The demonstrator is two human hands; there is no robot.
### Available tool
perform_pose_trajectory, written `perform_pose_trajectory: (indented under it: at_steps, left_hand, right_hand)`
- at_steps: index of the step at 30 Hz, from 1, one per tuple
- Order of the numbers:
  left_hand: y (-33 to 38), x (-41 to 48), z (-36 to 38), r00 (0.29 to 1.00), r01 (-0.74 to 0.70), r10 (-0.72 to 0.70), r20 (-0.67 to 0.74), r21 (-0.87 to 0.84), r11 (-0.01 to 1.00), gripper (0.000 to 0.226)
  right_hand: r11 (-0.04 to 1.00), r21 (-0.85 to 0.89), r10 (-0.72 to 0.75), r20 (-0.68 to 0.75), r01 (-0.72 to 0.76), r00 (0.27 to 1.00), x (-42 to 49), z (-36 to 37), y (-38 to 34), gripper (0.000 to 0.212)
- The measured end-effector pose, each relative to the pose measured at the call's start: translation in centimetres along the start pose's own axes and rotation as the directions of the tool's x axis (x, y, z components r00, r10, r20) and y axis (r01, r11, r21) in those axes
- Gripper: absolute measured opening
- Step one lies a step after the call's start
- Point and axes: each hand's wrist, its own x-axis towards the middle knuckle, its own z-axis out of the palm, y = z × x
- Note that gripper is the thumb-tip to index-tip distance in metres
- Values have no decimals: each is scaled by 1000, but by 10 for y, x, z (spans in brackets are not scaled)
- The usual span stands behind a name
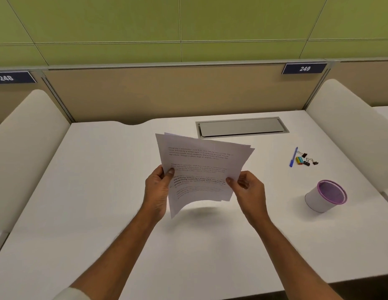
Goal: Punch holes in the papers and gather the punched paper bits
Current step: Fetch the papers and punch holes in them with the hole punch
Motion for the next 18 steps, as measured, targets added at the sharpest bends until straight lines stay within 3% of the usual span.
perform_pose_trajectory:
  at_steps: [4,9,18]
  left_hand:
    - [-1,1,-5,1000,2,-2,24,-20,1000,25]
    - [-1,1,-14,1000,-6,6,7,-8,1000,24]
    - [9,7,-40,998,-8,7,-65,-25,1000,22]
  right_hand:
    - [1000,15,6,-43,-5,999,0,3,6,28]
    - [980,-195,-24,131,50,991,3,9,16,12]
    - [976,-215,7,151,26,989,-2,52,15,18]
